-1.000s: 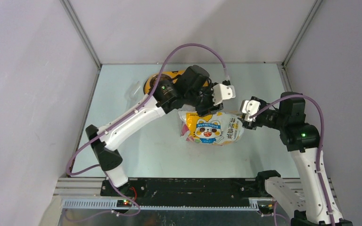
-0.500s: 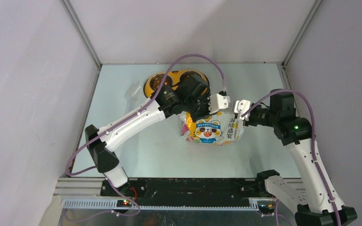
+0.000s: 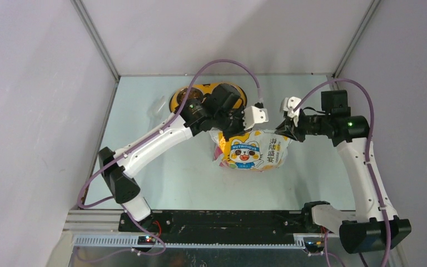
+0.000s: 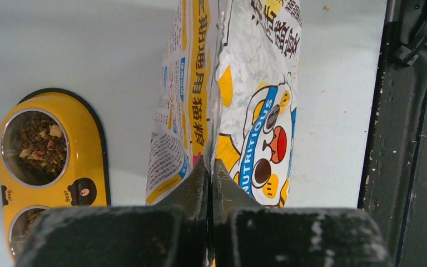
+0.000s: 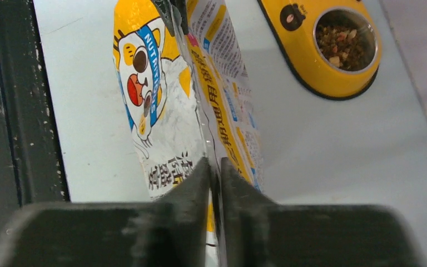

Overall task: Serve the pet food
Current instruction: Close the pet food bag at the center of the board.

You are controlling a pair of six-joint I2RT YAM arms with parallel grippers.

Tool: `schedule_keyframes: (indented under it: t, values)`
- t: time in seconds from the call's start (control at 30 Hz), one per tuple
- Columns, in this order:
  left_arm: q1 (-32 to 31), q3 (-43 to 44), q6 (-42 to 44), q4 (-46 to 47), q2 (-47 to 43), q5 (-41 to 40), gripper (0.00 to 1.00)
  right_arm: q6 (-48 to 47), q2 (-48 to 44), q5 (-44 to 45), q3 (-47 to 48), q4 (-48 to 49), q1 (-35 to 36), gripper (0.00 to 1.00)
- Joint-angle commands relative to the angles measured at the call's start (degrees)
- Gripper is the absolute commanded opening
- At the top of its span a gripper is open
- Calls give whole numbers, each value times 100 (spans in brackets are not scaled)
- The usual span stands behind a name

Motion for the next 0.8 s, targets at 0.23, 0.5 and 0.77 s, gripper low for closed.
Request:
schedule_keyframes:
  t: [0.23,0.5,0.77]
  values:
    - [206,7,-215,19,-476,525,0,-320,-957,662,-1004,1399,1036,60]
    - [220,34,-257,31,-428,589,0,-352,-1175,1858,-1582,2359,1450,37]
    - [221,129,-191,-50,-419,560,0,416,-1024,1165,-1136,2096,1156,0]
